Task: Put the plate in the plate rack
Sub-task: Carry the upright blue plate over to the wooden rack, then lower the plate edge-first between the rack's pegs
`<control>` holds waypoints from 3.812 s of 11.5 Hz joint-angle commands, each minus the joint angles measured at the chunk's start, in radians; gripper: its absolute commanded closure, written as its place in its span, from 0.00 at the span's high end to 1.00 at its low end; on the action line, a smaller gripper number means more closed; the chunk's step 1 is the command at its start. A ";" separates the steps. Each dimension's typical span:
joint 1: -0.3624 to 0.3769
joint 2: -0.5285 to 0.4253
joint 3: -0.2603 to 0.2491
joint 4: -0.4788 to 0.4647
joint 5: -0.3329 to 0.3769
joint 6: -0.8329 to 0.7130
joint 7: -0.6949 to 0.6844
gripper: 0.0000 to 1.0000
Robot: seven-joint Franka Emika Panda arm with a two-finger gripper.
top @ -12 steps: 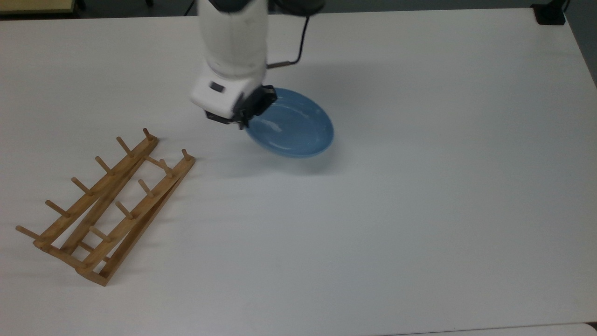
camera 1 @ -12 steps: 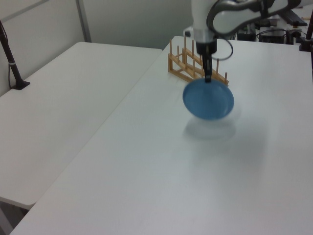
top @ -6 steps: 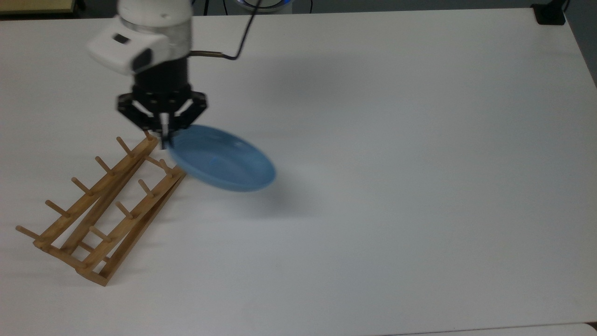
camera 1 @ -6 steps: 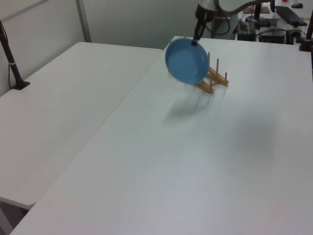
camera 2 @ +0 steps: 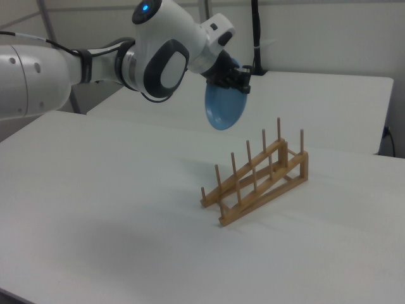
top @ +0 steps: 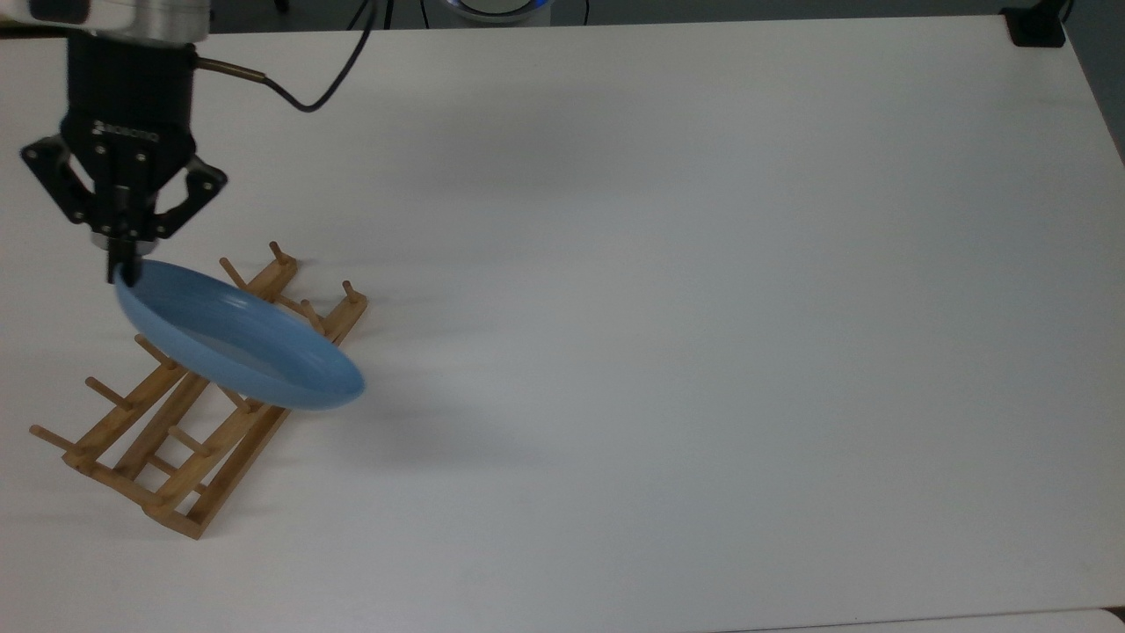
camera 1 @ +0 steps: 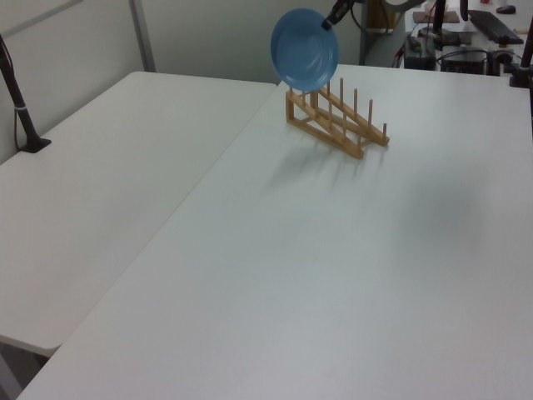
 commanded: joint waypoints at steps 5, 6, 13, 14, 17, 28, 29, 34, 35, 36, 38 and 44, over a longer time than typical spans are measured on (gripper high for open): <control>-0.097 0.071 -0.007 -0.026 0.049 0.231 -0.017 0.00; -0.099 0.071 -0.007 -0.027 0.054 0.243 -0.019 0.00; -0.111 0.103 -0.007 -0.033 0.080 0.280 -0.183 0.00; -0.111 0.103 -0.007 -0.035 0.094 0.280 -0.219 0.00; -0.108 0.103 -0.007 -0.036 0.094 0.280 -0.339 0.00; -0.107 0.157 -0.007 -0.029 0.132 0.397 -0.404 0.00; -0.104 0.157 -0.007 -0.029 0.132 0.398 -0.408 0.00; -0.104 0.167 -0.007 -0.041 0.129 0.400 -0.445 0.00; -0.104 0.167 -0.007 -0.053 0.134 0.402 -0.473 0.00; -0.104 0.167 -0.005 -0.056 0.134 0.402 -0.479 0.00; -0.107 0.169 -0.005 -0.069 0.134 0.402 -0.481 0.00; -0.110 0.169 -0.005 -0.104 0.137 0.400 -0.507 0.58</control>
